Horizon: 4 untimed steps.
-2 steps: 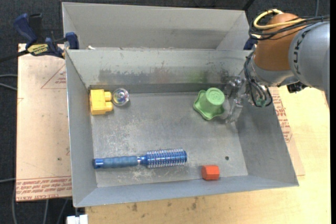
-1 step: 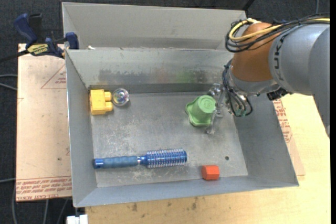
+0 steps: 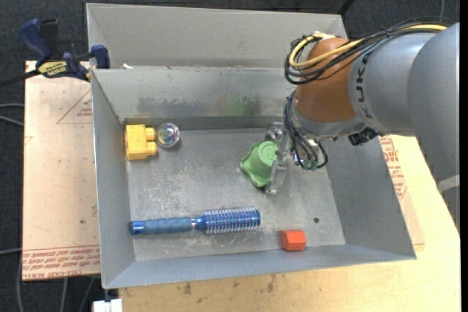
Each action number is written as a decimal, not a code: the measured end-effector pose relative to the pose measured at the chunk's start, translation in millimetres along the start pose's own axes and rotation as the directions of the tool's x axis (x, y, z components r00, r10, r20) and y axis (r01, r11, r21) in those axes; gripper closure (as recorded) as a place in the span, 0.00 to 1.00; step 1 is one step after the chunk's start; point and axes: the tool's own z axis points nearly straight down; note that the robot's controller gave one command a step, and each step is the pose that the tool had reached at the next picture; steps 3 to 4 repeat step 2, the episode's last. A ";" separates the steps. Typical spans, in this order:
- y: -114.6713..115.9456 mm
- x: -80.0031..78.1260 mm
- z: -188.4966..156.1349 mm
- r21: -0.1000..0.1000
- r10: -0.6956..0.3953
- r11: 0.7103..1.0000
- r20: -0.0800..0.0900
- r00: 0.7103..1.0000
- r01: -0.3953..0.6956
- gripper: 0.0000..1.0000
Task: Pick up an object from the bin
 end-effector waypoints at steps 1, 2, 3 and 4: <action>-3.3 -3.0 -3.2 0.002 0.004 1.000 0.008 1.000 -0.004 1.00; 8.3 5.7 -140.6 0.001 -0.009 1.000 0.011 1.000 0.009 1.00; 8.3 5.7 -140.6 0.001 -0.009 1.000 0.011 1.000 0.009 1.00; 8.3 5.7 -140.6 0.001 -0.009 1.000 0.011 1.000 0.009 1.00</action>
Offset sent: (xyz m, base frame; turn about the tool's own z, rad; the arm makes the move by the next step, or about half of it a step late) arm 0.0000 0.0000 0.0000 0.0000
